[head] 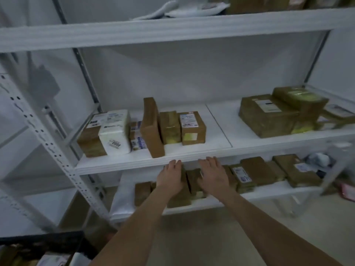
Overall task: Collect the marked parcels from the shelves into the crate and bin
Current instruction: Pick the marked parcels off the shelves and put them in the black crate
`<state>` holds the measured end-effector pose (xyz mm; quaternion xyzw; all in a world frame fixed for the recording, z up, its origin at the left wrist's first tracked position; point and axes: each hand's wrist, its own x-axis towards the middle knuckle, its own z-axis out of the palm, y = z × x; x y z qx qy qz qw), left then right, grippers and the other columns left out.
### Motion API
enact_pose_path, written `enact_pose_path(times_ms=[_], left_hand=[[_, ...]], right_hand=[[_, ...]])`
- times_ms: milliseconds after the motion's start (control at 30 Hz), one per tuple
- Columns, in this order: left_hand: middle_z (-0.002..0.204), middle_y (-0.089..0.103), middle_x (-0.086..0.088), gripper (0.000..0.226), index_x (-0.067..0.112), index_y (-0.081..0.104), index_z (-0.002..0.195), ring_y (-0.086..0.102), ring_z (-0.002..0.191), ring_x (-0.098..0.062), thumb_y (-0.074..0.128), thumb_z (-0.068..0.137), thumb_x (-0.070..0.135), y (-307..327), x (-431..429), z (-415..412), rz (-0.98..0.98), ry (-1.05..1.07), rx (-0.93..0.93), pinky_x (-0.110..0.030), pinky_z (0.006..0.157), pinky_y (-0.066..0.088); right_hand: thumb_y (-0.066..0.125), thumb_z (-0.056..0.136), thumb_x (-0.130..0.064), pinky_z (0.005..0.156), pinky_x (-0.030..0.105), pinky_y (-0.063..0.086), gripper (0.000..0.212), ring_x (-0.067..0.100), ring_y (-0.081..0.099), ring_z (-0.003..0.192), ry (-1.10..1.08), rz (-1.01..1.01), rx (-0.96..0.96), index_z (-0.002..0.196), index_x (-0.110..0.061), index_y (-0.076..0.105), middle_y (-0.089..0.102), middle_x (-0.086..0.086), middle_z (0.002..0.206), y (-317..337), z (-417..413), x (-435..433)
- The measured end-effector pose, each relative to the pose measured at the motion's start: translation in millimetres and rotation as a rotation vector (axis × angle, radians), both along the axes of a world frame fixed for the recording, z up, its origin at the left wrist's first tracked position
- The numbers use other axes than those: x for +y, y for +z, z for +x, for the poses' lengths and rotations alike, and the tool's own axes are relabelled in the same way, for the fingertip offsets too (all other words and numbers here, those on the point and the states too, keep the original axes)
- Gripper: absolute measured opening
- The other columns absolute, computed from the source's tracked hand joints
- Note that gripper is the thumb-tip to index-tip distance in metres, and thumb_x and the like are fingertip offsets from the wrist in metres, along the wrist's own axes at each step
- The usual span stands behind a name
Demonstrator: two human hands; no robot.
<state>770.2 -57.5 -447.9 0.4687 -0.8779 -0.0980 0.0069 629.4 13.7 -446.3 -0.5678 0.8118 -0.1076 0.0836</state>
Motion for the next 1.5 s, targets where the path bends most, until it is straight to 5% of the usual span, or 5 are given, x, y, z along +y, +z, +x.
enact_pose_path(times_ms=[333,767,1000,1333,1500], left_hand=[[0.148,0.03,-0.006,0.063,0.016,0.027,0.146,0.037,0.13,-0.025,0.055,0.091,0.029,28.8,-3.4,-126.4,-0.018,0.091,0.219,-0.04,0.099,0.042],[0.124,0.057,-0.015,0.044,0.002,0.047,0.124,0.057,0.109,-0.032,0.061,0.086,0.019,5.4,-125.4,-160.9,0.247,0.877,1.115,-0.045,0.095,0.048],[0.132,0.052,-0.014,0.053,0.005,0.038,0.134,0.054,0.115,-0.032,0.058,0.092,0.03,7.2,-122.4,-200.1,0.29,0.873,1.065,-0.04,0.094,0.046],[0.136,0.051,-0.01,0.085,0.034,0.038,0.142,0.057,0.114,-0.029,0.05,0.069,0.074,-5.2,-133.4,-258.6,0.684,0.729,1.036,-0.048,0.099,0.048],[0.122,0.062,-0.005,0.048,0.025,0.039,0.143,0.061,0.093,-0.019,0.048,0.098,0.037,21.9,-107.9,-269.1,0.79,0.736,1.144,-0.033,0.078,0.051]], right_hand=[[0.055,0.092,-0.037,0.114,0.043,0.025,0.066,0.029,0.014,0.144,-0.024,-0.071,-0.082,0.148,-0.022,0.023,0.021,0.009,0.154,24.1,-129.7,-12.6],[0.065,0.086,-0.048,0.112,0.038,0.028,0.096,0.027,0.024,0.144,-0.096,-0.069,-0.91,0.154,-0.016,0.005,0.016,0.008,0.159,14.1,-150.8,-163.9],[0.068,0.084,-0.044,0.093,0.038,0.051,0.055,0.02,0.061,0.109,-0.092,-0.122,-0.979,0.128,-0.019,0.049,0.062,0.001,0.125,15.7,-174.1,-192.1],[0.063,0.083,-0.057,0.097,0.046,0.046,0.089,0.032,0.048,0.125,-0.316,-0.01,-1.056,0.151,-0.019,0.021,0.042,0.011,0.145,26.0,-276.6,-150.7],[0.066,0.088,-0.036,0.101,0.042,0.044,0.08,0.029,0.045,0.129,-0.265,0.03,-1.115,0.152,-0.019,0.021,0.039,0.009,0.148,23.8,-293.1,-136.3]])
